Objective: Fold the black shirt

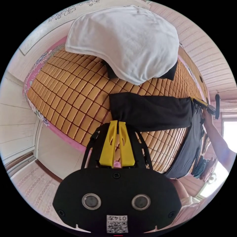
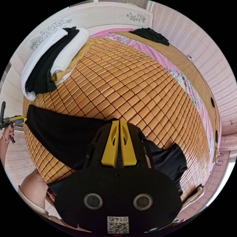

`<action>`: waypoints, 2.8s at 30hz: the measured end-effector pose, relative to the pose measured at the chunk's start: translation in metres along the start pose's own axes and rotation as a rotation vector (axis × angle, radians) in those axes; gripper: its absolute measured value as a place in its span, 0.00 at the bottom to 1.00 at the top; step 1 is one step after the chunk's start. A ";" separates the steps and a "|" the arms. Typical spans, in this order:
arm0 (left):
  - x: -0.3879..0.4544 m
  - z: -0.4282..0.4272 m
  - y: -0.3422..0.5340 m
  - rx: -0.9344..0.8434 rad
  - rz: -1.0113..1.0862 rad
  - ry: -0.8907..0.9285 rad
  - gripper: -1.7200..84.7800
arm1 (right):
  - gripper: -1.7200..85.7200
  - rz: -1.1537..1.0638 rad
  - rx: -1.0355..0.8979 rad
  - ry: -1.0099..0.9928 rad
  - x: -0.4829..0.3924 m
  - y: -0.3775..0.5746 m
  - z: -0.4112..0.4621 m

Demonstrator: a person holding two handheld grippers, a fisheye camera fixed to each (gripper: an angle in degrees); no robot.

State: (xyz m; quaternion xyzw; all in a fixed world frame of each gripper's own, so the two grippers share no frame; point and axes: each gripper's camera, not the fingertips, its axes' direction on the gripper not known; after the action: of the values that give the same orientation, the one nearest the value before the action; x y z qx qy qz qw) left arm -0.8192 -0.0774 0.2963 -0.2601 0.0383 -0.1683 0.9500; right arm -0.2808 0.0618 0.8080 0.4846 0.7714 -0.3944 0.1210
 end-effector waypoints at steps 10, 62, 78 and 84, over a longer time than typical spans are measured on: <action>0.009 0.016 0.006 0.006 -0.039 0.037 0.08 | 0.01 0.010 0.003 -0.042 0.007 0.021 -0.018; 0.333 0.105 0.192 -0.020 1.074 0.020 0.01 | 0.01 0.478 -0.293 0.075 0.018 0.543 -0.119; 0.115 -0.001 0.206 0.533 0.387 0.139 0.01 | 0.01 0.423 -0.070 0.148 -0.080 0.509 -0.162; 0.006 -0.034 0.168 0.608 0.243 0.034 0.08 | 0.09 0.041 0.129 0.105 -0.146 0.387 -0.167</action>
State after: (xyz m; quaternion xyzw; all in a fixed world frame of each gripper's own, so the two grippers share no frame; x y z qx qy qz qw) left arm -0.7683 0.0404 0.1821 0.0447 0.0329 -0.0617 0.9966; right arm 0.1509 0.1725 0.8110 0.5272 0.7395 -0.4147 0.0572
